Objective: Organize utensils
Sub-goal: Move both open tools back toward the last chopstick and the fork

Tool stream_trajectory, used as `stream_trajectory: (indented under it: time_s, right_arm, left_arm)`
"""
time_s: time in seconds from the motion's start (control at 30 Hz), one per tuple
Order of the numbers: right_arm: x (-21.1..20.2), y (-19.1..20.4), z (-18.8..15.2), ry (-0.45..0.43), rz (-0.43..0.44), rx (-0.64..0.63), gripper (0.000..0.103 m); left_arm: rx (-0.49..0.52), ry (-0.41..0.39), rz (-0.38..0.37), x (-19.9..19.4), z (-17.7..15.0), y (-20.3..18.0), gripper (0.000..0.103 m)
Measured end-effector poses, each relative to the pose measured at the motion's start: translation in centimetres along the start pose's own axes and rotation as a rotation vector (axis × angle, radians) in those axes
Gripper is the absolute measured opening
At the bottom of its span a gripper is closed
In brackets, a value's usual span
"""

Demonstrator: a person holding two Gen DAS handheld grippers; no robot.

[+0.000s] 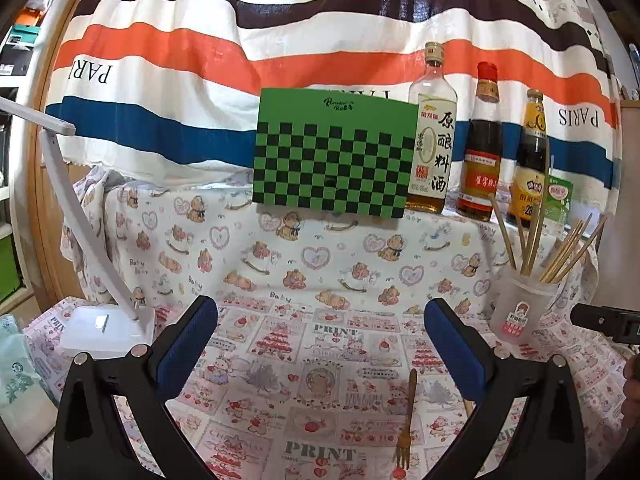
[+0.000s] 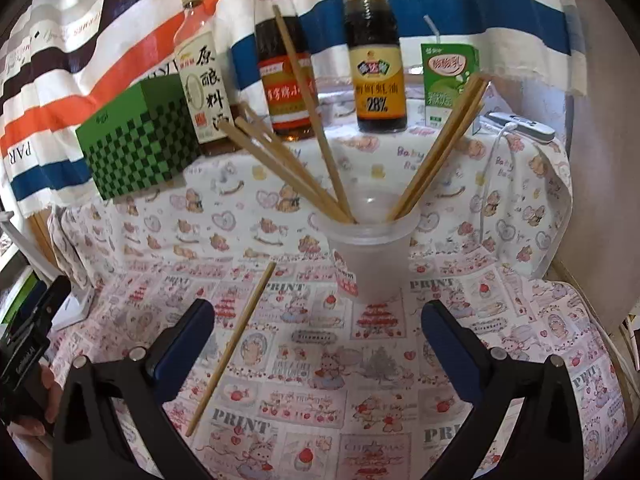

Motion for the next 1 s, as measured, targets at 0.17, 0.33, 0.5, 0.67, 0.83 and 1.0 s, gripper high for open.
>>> stream_trajectory:
  time_s: [0.17, 0.33, 0.5, 0.67, 0.83, 1.0]
  right_arm:
    - [0.9, 0.2, -0.3, 0.019, -0.034, -0.021, 0.103]
    - [1.5, 0.3, -0.6, 0.034, -0.045, -0.037, 0.103]
    - [2.1, 0.6, -1.0, 0.058, -0.046, -0.053, 0.103]
    - [2.4, 1.3, -1.4, 0.066, -0.044, -0.076, 0.103]
    - [2.8, 3.2, -2.4, 0.096, 0.002, -0.159, 0.103]
    - [3.6, 6.4, -4.0, 0.178, 0.092, -0.291, 0.103]
  left_arm:
    - [0.026, 0.013, 0.04, 0.2, -0.3, 0.2, 0.102]
    - [0.015, 0.032, 0.03, 0.5, -0.6, 0.4, 0.102]
    - [0.03, 0.042, 0.004, 0.6, -0.7, 0.2, 0.102]
    - [0.086, 0.046, 0.003, 0.7, -0.9, -1.0, 0.102]
    - [0.083, 0.049, 0.015, 0.8, -0.8, -1.0, 0.102]
    - [0.07, 0.054, 0.023, 0.9, -0.9, -0.7, 0.102]
Point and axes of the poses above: each gripper's, at about its wrist camera, not at the fingertips, and x roughly the way its jaws point, y to its left, z to its top, the point moved 2 cm from there along x, roughly the way its jaws point, and after that the axes turned 15 degrees about -z, right-handed, at the moved point
